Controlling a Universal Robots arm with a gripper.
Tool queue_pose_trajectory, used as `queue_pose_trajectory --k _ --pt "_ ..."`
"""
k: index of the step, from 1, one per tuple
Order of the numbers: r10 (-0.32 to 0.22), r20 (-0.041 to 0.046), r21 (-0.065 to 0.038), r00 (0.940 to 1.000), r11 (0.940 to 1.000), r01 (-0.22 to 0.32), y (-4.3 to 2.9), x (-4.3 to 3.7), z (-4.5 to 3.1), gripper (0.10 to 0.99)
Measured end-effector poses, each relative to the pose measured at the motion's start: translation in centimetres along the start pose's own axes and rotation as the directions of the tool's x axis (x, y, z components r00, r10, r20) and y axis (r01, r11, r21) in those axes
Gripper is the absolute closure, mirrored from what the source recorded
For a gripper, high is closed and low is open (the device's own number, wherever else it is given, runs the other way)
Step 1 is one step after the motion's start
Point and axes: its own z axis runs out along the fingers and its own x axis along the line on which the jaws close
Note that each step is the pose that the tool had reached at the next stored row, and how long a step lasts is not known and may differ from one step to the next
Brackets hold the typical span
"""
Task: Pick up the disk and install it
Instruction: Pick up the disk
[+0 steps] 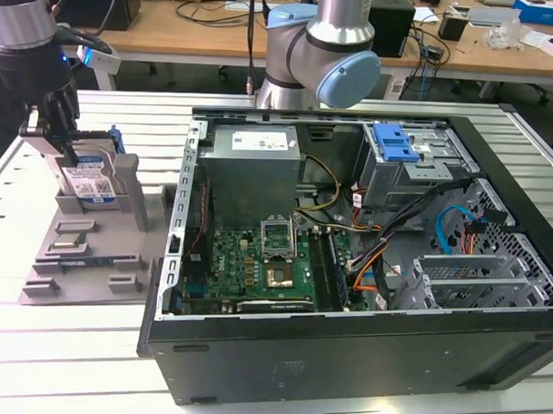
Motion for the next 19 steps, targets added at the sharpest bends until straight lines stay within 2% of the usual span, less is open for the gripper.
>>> queue_pose_trajectory --k 6,10,16,19 --pt "0.0 0.0001 0.0 1.0 1.0 0.0 0.0 0.0 -0.01 0.718" --pt "0.0 0.0001 0.0 1.0 1.0 0.0 0.02 -0.01 -0.47 0.718" --pt "0.0 0.0 0.0 1.0 1.0 0.0 0.07 -0.04 -1.71 0.718" --pt "0.0 0.0 0.0 1.0 1.0 0.0 0.11 -0.1 -2.77 0.718"
